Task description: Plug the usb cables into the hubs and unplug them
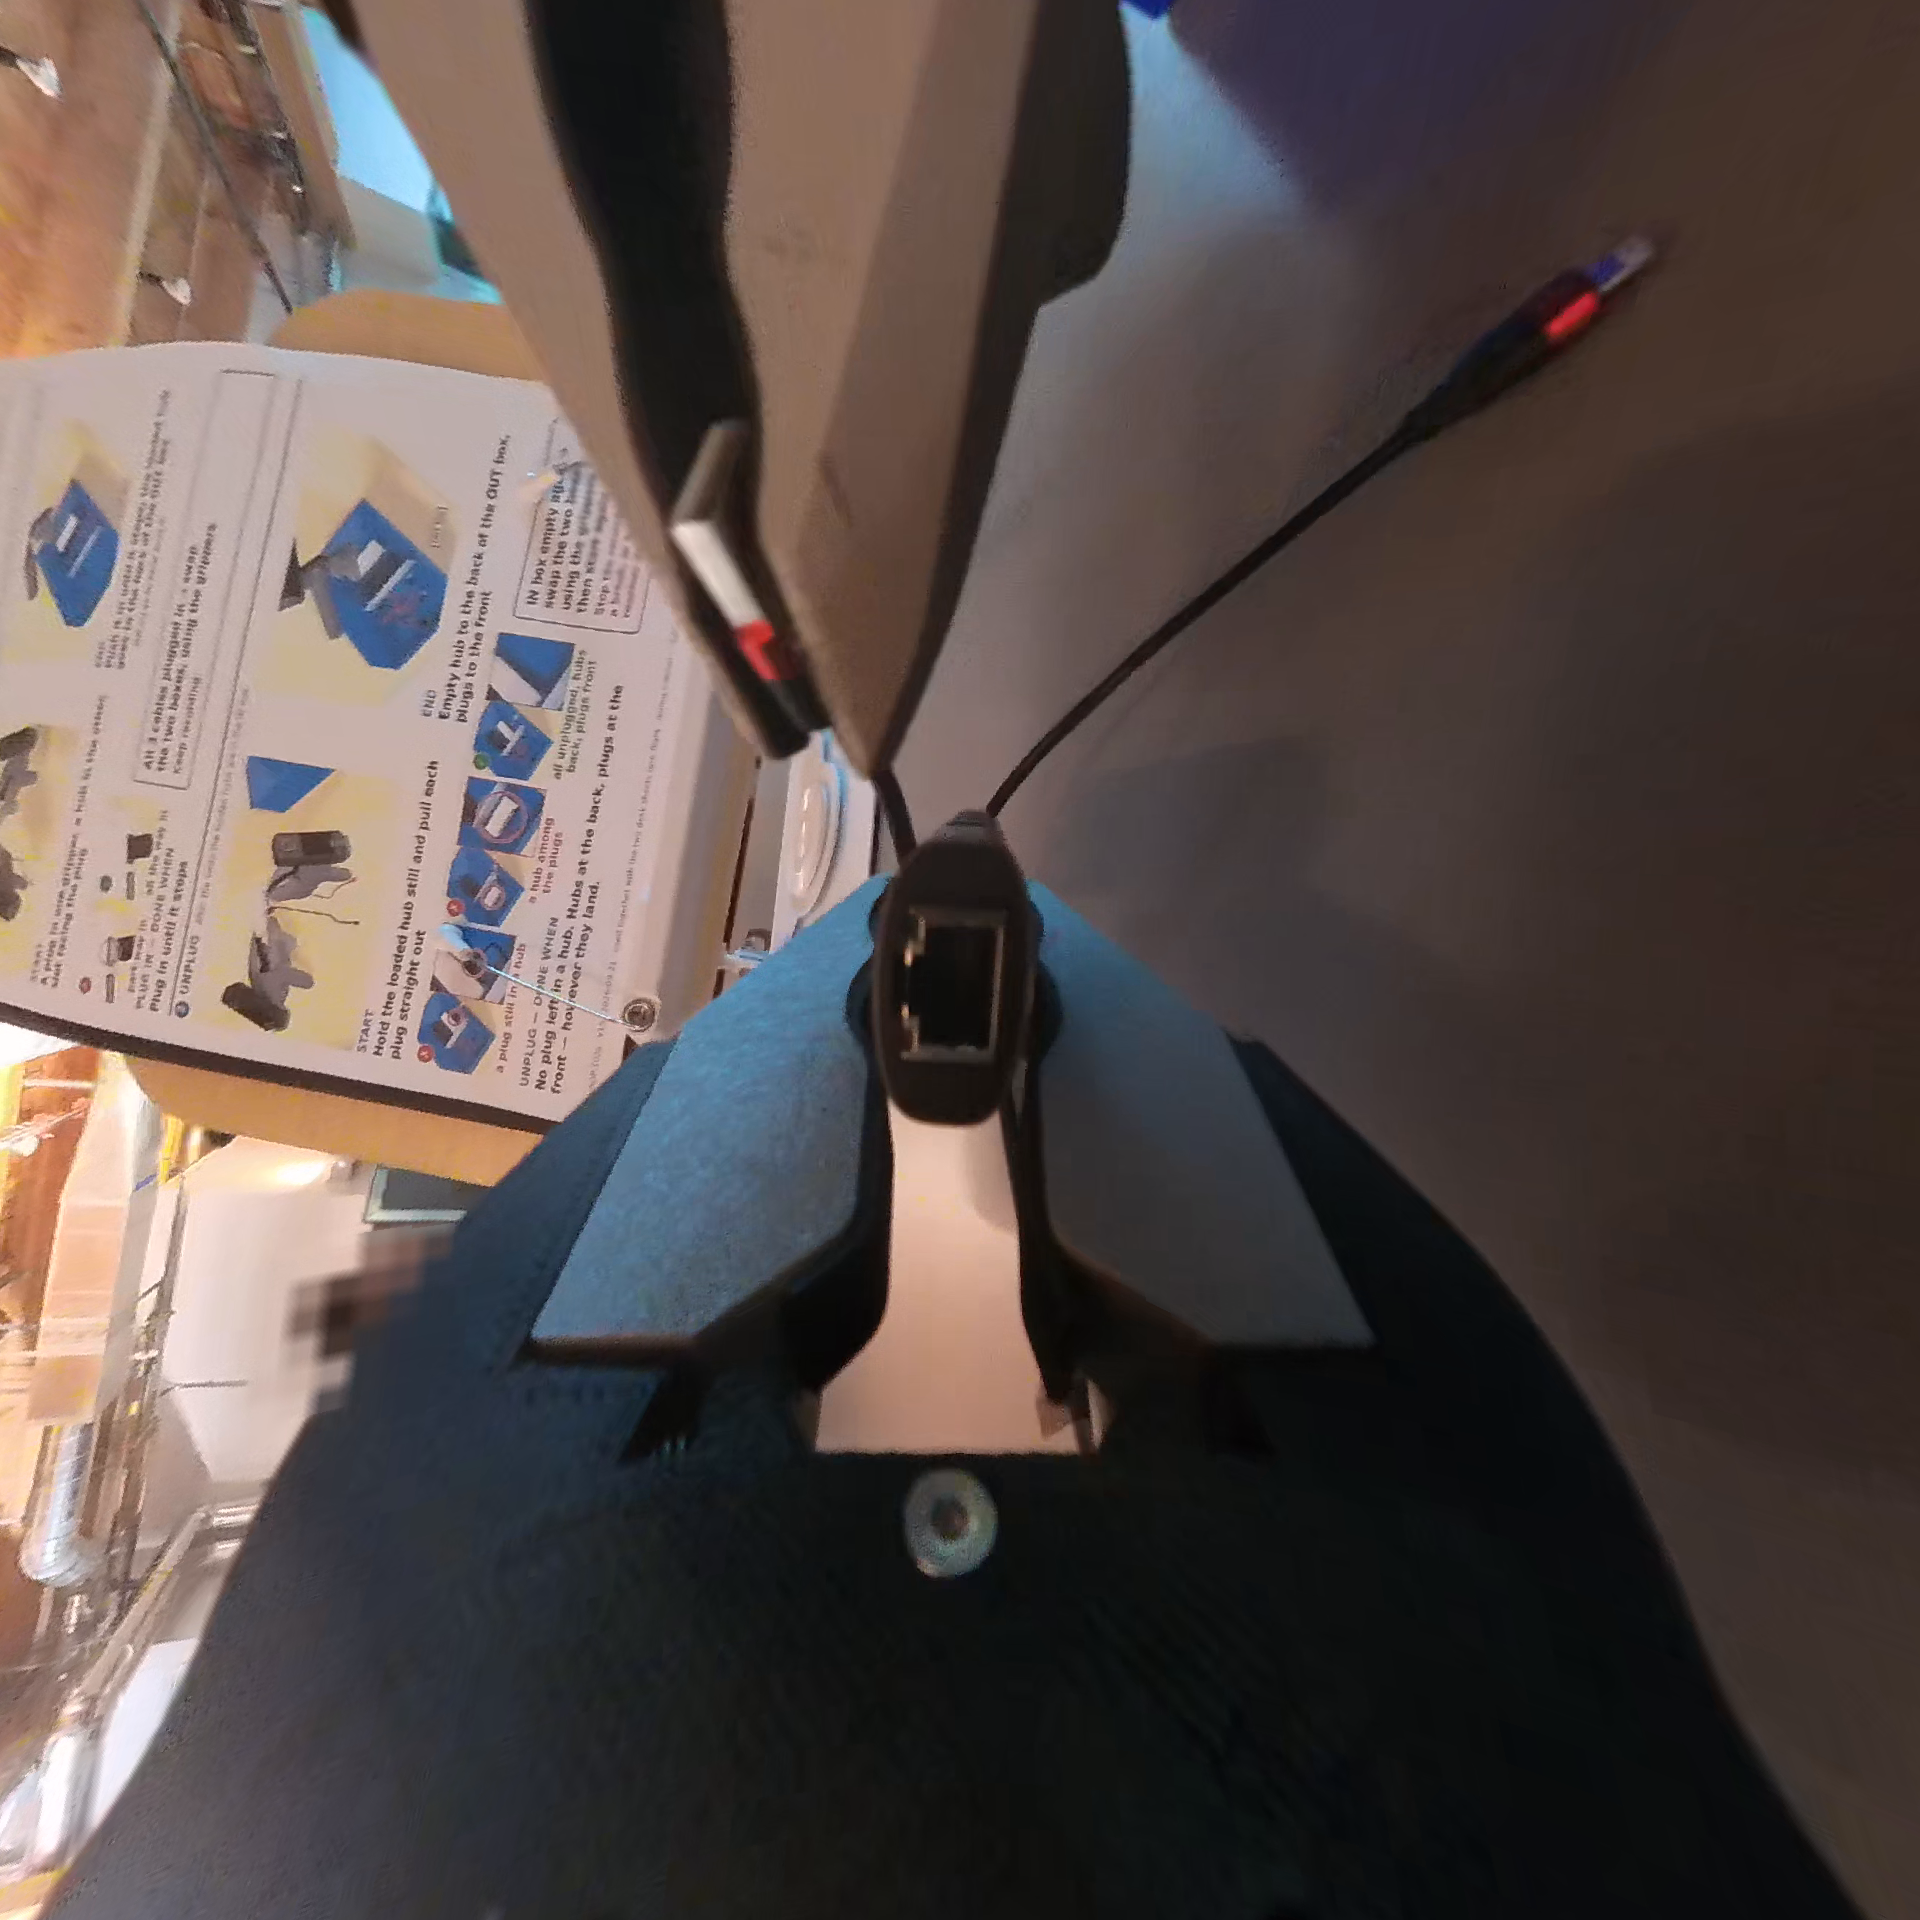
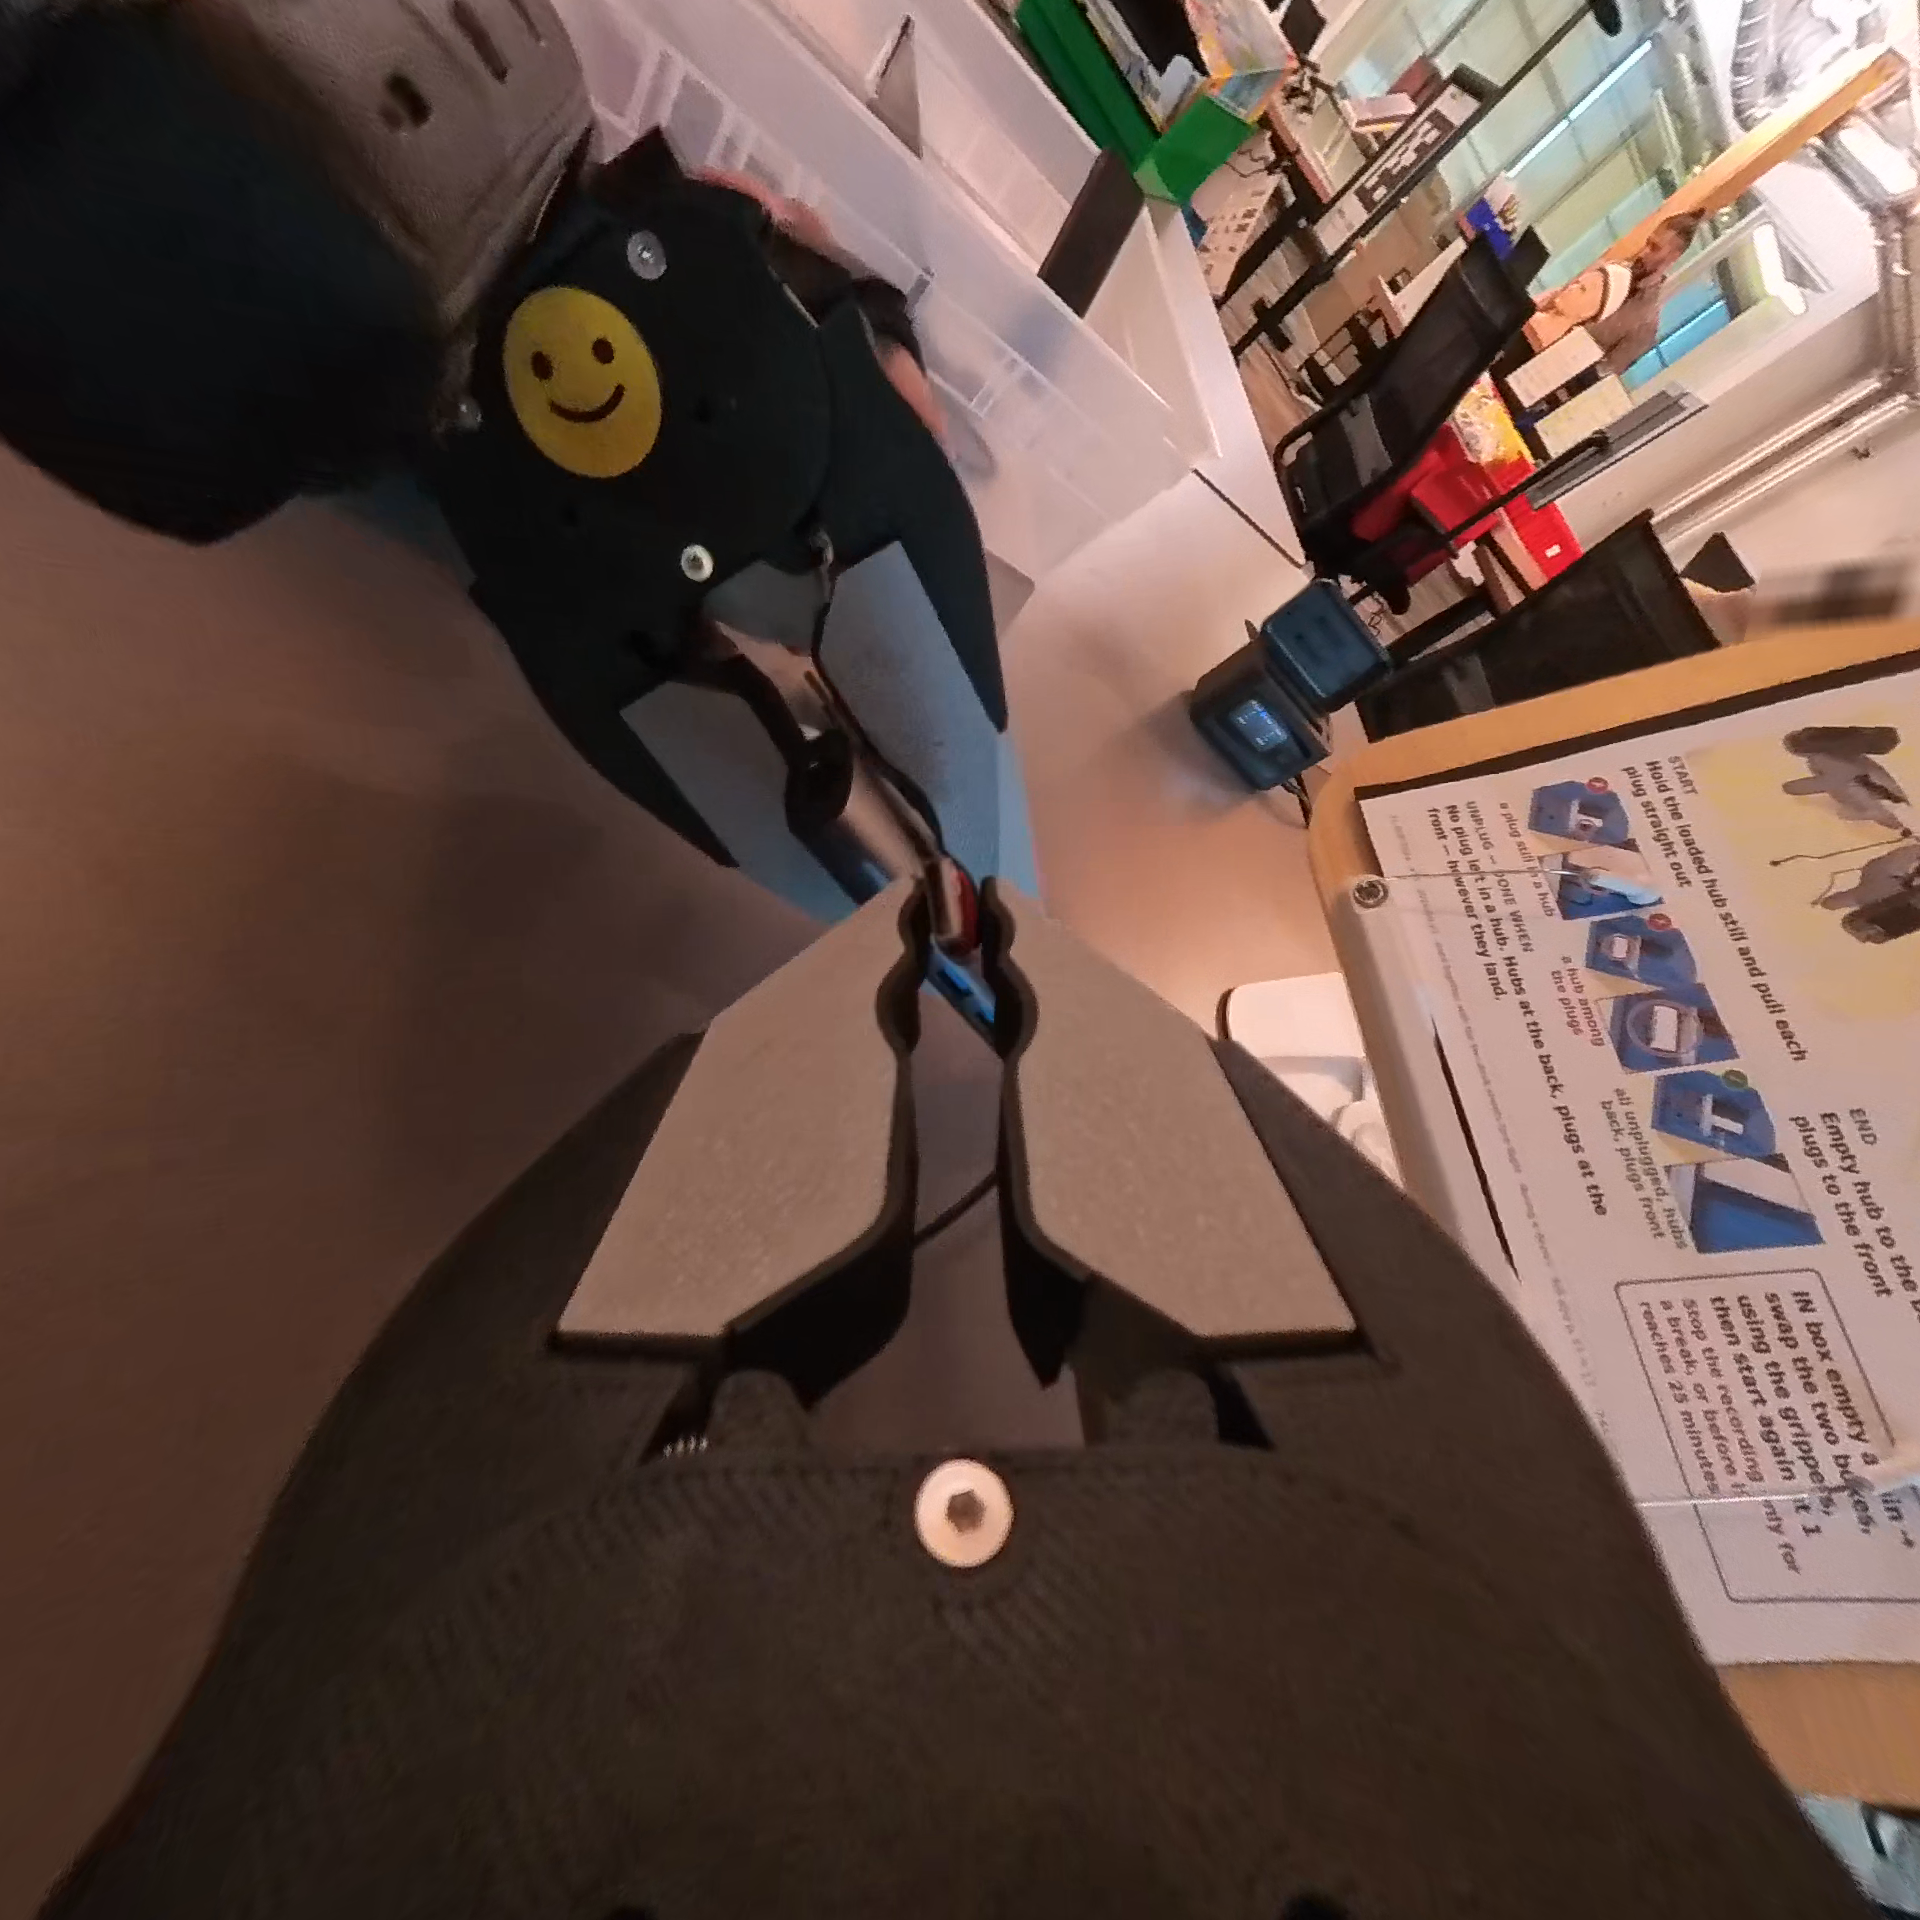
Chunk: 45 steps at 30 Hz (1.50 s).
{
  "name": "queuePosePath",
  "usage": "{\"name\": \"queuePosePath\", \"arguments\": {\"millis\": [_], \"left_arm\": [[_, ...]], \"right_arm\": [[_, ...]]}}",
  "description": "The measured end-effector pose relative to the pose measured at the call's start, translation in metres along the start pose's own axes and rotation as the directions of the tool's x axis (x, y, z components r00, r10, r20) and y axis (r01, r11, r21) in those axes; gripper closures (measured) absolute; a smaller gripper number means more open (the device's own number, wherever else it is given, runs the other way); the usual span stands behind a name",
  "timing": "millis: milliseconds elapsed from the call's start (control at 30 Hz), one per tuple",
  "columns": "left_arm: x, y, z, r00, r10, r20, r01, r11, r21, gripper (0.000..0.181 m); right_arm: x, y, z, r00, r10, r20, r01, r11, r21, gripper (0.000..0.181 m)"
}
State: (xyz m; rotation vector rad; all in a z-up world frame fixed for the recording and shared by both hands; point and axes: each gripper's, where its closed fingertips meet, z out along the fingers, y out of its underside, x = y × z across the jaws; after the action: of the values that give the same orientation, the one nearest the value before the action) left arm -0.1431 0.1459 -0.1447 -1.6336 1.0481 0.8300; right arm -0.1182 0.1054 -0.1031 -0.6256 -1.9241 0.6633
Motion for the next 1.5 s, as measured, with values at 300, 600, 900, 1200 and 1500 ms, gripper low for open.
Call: {"name": "queuePosePath", "arguments": {"millis": [300, 600, 900, 1200, 1500], "left_arm": [[0.008, -0.001, 0.003, 0.999, 0.043, -0.017, -0.043, 0.999, -0.012, 0.163], [0.002, -0.002, 0.000, 1.000, 0.017, -0.001, -0.017, 1.000, 0.002, 0.164], [0.001, -0.004, -0.002, 1.000, -0.010, -0.008, 0.010, 1.000, 0.020, 0.164], [0.006, -0.007, -0.001, 1.000, 0.005, -0.028, -0.004, 1.000, 0.026, 0.164], [0.005, -0.004, 0.001, 0.996, -0.068, -0.051, 0.069, 0.997, 0.035, 0.164]], "right_arm": [[-0.010, -0.008, 0.016, 1.000, 0.025, 0.009, -0.026, 1.000, 0.016, 0.175], [-0.001, 0.005, -0.005, 0.998, 0.045, 0.052, -0.045, 0.999, 0.010, 0.164], [-0.006, 0.005, -0.003, 0.997, 0.031, 0.076, -0.031, 1.000, 0.004, 0.166], [0.002, -0.005, -0.001, 0.999, 0.044, 0.018, -0.044, 0.998, 0.038, 0.178], [0.036, 0.014, -0.005, 0.981, 0.150, -0.125, -0.154, 0.988, -0.025, 0.178]]}}
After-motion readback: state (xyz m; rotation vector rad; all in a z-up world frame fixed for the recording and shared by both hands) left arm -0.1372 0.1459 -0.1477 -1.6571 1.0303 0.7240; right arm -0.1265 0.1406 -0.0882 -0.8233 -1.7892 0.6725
